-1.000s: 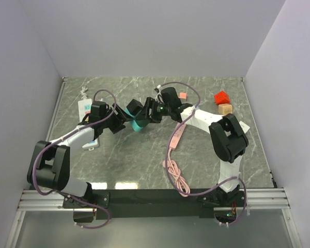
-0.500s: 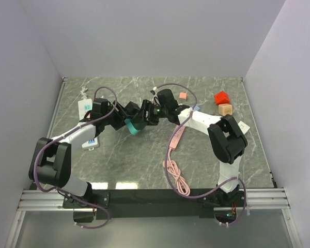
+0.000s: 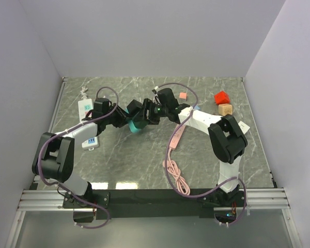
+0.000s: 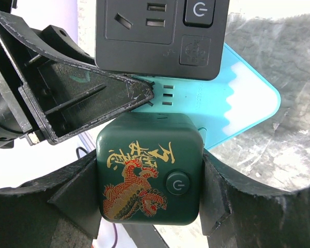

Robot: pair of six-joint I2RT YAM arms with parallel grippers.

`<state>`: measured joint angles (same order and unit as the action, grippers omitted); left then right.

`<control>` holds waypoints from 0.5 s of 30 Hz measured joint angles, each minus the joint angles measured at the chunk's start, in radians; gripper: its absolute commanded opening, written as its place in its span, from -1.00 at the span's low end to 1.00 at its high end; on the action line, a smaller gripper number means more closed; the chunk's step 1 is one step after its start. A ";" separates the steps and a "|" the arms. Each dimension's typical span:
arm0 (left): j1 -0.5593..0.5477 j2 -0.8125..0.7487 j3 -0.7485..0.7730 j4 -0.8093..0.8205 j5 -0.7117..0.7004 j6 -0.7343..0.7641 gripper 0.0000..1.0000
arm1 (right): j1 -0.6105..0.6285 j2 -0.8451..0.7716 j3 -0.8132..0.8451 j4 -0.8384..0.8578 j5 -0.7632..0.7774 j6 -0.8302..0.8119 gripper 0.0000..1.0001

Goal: Pull the plug off the socket

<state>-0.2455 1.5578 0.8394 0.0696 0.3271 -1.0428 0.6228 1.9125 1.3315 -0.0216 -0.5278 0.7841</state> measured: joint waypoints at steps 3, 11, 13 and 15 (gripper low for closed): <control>0.000 0.009 0.001 0.013 0.009 0.005 -0.99 | -0.007 0.000 0.005 -0.015 -0.001 -0.008 -1.00; -0.019 0.036 -0.011 0.078 0.051 -0.002 -0.99 | -0.079 -0.051 -0.093 0.032 -0.060 0.013 -1.00; -0.029 0.042 -0.013 0.092 0.071 -0.006 -0.99 | -0.090 -0.078 -0.128 0.043 -0.064 0.024 -1.00; -0.034 0.043 -0.013 0.102 0.080 -0.010 -0.99 | -0.098 -0.092 -0.144 0.051 -0.068 0.030 -1.00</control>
<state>-0.2798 1.6005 0.8268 0.1719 0.4076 -1.0527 0.5251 1.8202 1.1873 0.0296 -0.5957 0.8143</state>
